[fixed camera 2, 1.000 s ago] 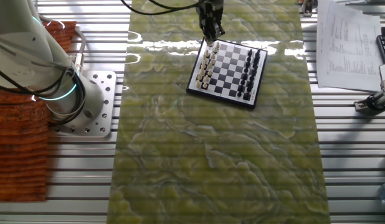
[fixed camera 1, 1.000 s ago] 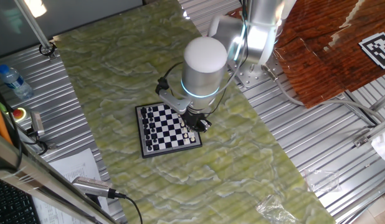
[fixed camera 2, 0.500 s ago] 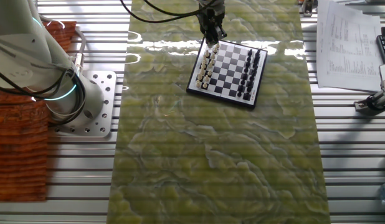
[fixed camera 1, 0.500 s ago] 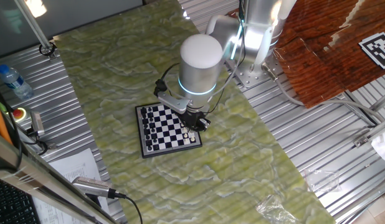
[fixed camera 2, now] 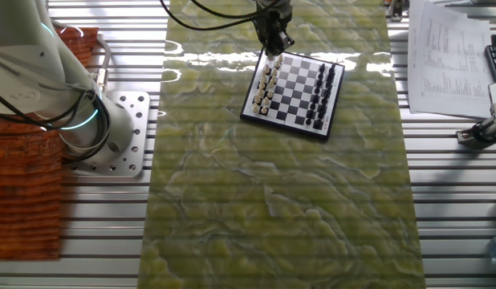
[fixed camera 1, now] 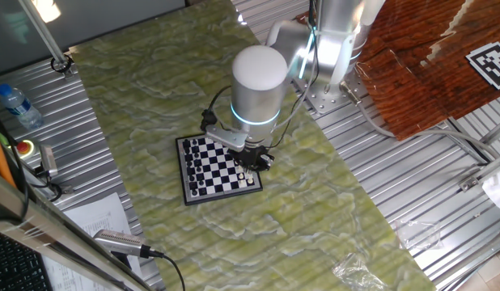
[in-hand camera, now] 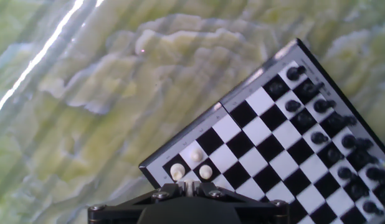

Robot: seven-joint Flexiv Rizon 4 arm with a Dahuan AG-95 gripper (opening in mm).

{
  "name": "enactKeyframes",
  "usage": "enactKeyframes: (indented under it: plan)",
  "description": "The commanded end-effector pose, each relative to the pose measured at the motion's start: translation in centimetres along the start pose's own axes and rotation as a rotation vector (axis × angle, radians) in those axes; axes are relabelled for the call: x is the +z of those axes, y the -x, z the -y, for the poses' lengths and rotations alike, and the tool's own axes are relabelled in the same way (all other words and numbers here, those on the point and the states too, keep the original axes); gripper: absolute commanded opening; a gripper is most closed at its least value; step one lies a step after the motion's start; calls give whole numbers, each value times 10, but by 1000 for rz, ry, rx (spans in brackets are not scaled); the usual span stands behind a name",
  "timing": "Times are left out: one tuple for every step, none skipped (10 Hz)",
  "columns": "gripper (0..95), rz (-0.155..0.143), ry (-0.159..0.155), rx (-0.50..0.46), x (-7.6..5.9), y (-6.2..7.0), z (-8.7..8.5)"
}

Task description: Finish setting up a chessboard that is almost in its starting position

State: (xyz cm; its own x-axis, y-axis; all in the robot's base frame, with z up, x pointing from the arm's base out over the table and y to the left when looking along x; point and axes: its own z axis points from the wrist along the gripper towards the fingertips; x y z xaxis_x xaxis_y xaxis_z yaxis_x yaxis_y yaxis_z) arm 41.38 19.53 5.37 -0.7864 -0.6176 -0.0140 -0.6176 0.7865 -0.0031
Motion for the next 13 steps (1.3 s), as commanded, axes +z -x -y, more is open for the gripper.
enactKeyframes:
  plan:
    - [0, -8, -11, -28, 1, 0, 0]
    - [0, -15, -18, -37, 1, -1, 0]
    - [0, -18, -22, -41, 1, -1, 0]
    - [0, -19, -23, -44, 2, -2, -1]
    - [0, -18, -23, -46, 3, -2, -1]
    - [0, -18, -25, -50, 4, -2, 0]
    - [0, -16, -24, -52, 6, -3, 0]
    - [0, -15, -24, -53, 7, -3, 0]
    - [0, -17, -26, -54, 7, -3, 0]
    - [0, -16, -26, -52, 8, -3, 1]
    - [0, -15, -26, -50, 9, -3, 1]
    - [0, -16, -26, -50, 10, -3, 1]
    - [0, -17, -28, -48, 10, -3, 1]
